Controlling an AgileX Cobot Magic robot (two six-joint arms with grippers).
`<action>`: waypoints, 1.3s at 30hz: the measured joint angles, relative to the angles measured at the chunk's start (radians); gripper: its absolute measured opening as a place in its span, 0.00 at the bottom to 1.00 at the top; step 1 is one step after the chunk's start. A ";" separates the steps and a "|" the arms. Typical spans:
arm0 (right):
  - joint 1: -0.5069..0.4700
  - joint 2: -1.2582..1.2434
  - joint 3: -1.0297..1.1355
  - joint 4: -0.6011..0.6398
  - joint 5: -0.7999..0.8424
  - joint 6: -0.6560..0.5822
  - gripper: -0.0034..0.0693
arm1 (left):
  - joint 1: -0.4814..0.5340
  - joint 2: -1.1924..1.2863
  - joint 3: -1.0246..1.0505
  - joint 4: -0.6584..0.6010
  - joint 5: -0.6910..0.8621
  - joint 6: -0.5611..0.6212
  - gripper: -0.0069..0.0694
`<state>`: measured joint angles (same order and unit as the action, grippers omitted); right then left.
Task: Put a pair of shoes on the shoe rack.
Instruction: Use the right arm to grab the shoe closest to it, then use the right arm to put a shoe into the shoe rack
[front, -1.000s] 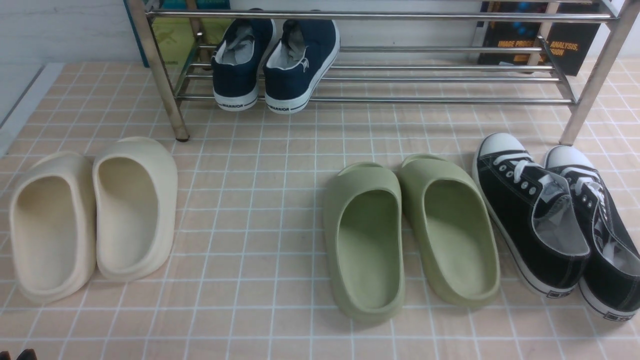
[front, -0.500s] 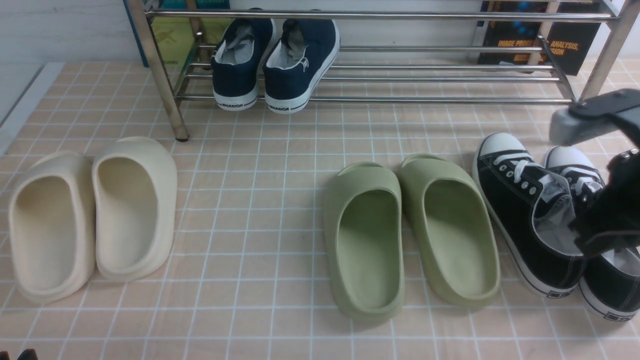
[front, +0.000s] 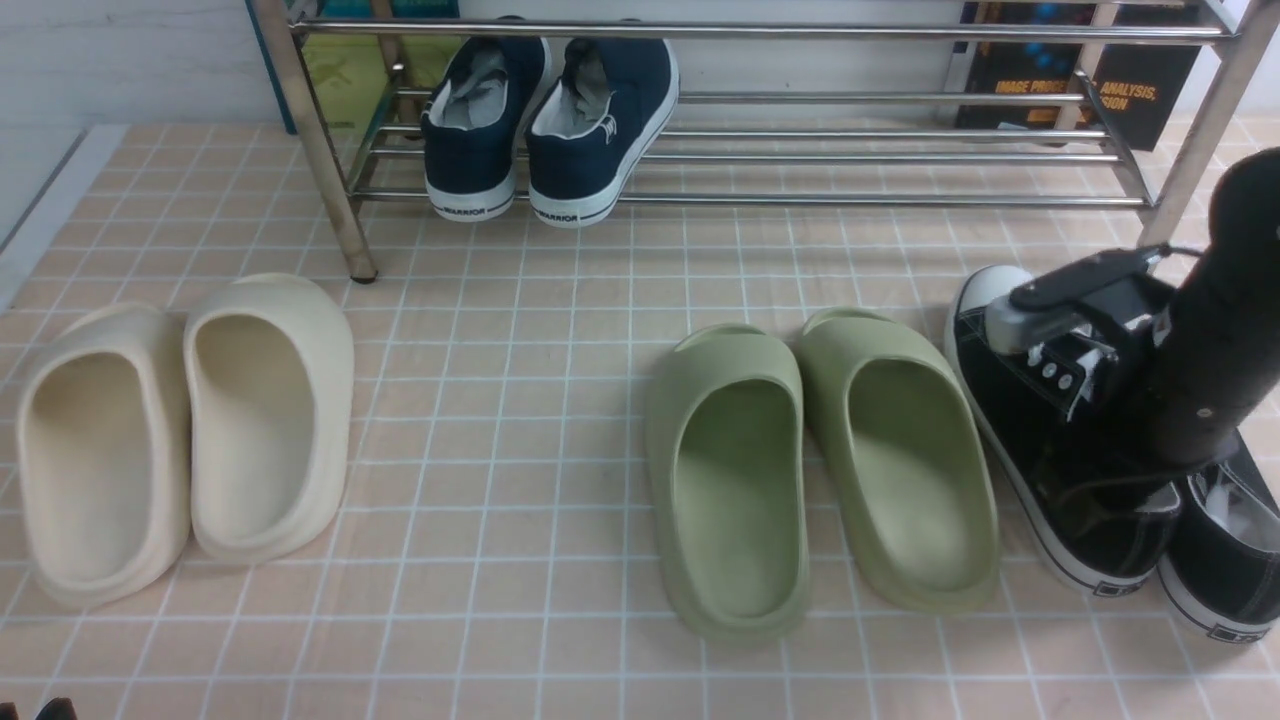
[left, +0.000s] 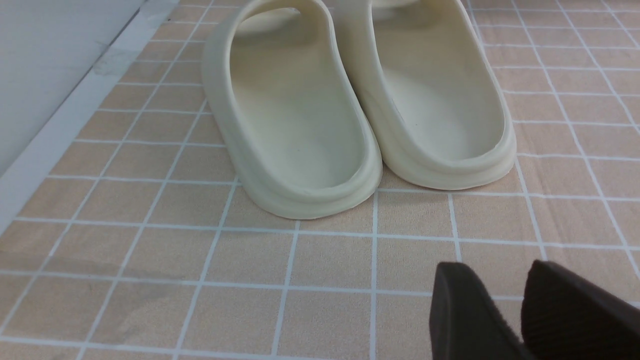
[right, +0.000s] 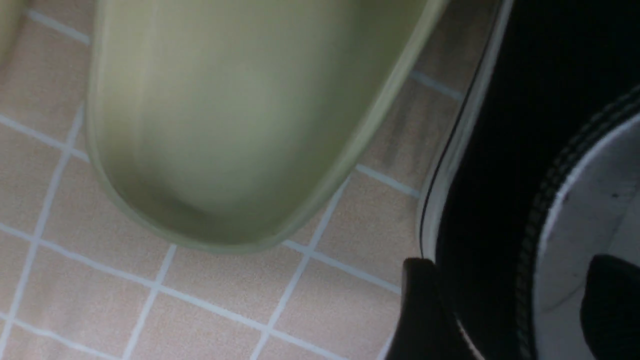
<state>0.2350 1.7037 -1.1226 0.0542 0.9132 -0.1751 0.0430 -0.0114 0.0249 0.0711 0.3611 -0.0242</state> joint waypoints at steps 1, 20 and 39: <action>0.000 0.021 0.000 0.003 0.001 0.000 0.57 | 0.000 0.000 0.000 0.000 0.000 0.000 0.38; 0.003 -0.065 -0.348 0.014 0.233 0.005 0.06 | 0.000 0.000 0.000 0.000 0.000 0.000 0.40; 0.003 0.251 -0.710 0.018 0.195 -0.011 0.06 | 0.000 0.000 0.000 0.000 0.000 0.000 0.40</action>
<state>0.2382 1.9549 -1.8325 0.0724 1.1086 -0.1858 0.0430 -0.0114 0.0249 0.0711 0.3611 -0.0242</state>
